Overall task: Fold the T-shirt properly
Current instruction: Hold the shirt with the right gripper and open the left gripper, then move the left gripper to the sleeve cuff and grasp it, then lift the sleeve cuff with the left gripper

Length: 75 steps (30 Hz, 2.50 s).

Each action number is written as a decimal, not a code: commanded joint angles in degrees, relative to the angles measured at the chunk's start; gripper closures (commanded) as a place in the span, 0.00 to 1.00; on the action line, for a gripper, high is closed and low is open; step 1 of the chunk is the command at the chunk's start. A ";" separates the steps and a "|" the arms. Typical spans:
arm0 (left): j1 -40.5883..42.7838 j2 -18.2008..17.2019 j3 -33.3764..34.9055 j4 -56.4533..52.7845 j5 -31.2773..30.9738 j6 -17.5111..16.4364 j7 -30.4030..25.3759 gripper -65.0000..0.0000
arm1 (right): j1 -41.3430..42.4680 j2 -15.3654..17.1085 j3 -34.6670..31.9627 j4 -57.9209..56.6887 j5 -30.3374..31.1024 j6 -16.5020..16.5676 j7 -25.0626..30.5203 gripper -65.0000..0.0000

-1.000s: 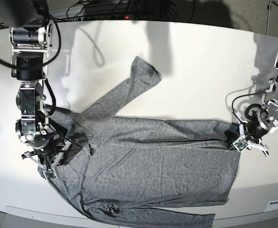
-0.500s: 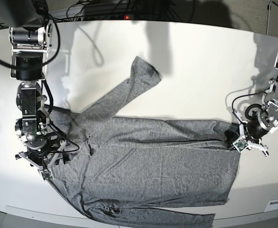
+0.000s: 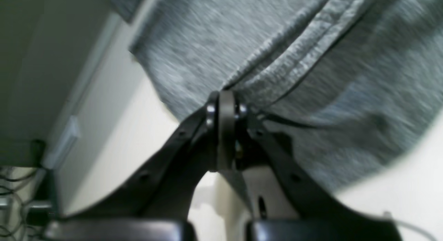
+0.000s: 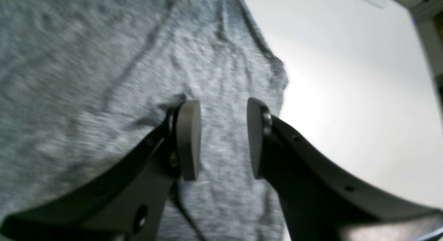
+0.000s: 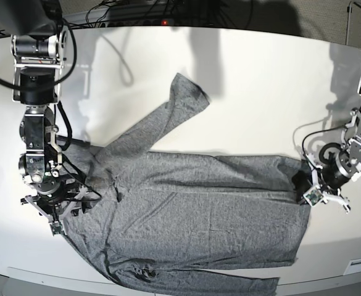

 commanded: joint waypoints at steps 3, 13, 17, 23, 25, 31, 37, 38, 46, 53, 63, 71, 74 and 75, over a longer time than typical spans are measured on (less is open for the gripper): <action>-2.78 -0.81 -0.48 0.61 -0.70 1.18 -1.46 1.00 | 1.88 0.79 0.33 0.90 2.73 -0.68 0.94 0.65; -2.84 0.13 -0.48 0.35 -0.68 4.44 -1.51 0.84 | 1.86 0.79 0.33 0.90 3.43 -0.66 -2.86 0.65; -2.86 1.22 -0.48 0.35 -0.68 12.87 -1.25 0.74 | 1.86 0.68 0.33 0.92 5.55 -0.57 -4.42 0.65; -2.82 2.16 -0.48 0.35 -0.90 12.98 2.51 0.75 | 1.86 0.66 0.33 0.92 5.70 -0.17 -5.29 0.65; -2.80 2.16 -0.48 0.44 -4.66 12.98 6.62 0.75 | 1.84 0.66 0.33 0.92 5.70 -0.02 -5.64 0.65; -0.72 1.16 -0.48 9.29 -22.23 12.96 23.91 0.75 | 0.61 1.84 0.35 3.37 5.68 5.90 -4.98 0.65; 9.70 -1.33 -0.48 31.89 -22.99 12.79 29.64 0.75 | -2.89 3.32 0.50 11.63 5.49 6.01 -8.50 0.65; 11.91 -1.31 -0.48 36.02 -23.02 12.76 31.93 0.75 | -3.78 3.76 0.57 13.09 5.49 5.99 -9.05 0.65; 30.99 -1.01 -0.48 62.62 -23.17 12.74 41.88 0.75 | -12.44 5.79 9.97 22.93 5.73 5.97 -9.49 0.65; 42.47 5.73 -0.48 66.47 -18.51 12.55 38.66 0.75 | -13.66 8.41 19.17 25.00 11.21 8.50 -10.95 0.65; 47.12 16.68 9.77 66.40 -8.28 10.36 38.03 0.66 | -13.64 10.32 20.20 25.11 12.39 8.72 -12.31 0.65; 46.75 21.24 15.87 56.70 1.29 15.45 38.84 0.65 | -13.64 10.32 20.20 25.11 13.27 8.72 -12.35 0.65; 44.94 23.45 15.76 50.25 1.97 15.98 38.84 0.65 | -13.64 10.34 20.20 25.14 13.25 8.72 -12.17 0.65; 44.81 24.11 15.76 48.98 2.97 15.98 38.80 0.65 | -13.62 10.34 20.20 25.14 13.25 8.72 -12.11 0.65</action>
